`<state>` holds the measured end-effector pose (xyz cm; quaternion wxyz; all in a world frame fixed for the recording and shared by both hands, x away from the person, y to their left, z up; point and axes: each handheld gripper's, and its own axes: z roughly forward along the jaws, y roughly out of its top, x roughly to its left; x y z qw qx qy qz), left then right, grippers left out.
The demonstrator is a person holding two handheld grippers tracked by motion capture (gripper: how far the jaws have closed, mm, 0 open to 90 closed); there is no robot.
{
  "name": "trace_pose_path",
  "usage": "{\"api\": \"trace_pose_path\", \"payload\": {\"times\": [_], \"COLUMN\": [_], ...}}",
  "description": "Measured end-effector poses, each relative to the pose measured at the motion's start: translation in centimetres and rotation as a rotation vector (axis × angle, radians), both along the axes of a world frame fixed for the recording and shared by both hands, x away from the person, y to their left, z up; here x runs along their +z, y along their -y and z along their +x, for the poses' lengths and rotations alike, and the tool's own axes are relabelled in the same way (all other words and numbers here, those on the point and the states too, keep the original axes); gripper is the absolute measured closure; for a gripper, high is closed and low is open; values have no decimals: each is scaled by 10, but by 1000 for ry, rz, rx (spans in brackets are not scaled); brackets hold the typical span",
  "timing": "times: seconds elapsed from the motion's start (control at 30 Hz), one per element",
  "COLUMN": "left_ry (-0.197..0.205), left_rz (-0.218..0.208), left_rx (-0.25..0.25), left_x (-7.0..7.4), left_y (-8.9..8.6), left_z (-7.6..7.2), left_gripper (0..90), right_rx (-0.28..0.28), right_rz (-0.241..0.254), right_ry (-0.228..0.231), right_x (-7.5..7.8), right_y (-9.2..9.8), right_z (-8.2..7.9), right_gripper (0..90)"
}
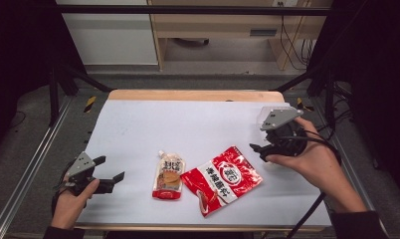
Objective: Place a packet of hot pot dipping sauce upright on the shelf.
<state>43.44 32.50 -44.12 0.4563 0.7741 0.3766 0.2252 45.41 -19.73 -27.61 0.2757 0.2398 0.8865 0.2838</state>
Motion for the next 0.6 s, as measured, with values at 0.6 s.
{"api": "trace_pose_path", "payload": {"times": [0.6], "left_ry": [5], "left_rz": [-6], "left_rx": [1], "left_x": [0], "left_y": [0], "left_z": [0], "left_gripper": [50], "right_rx": [91], "right_rz": [46], "right_ry": [-4], "right_x": [-34], "right_y": [-92], "right_z": [4], "right_gripper": [171]}}
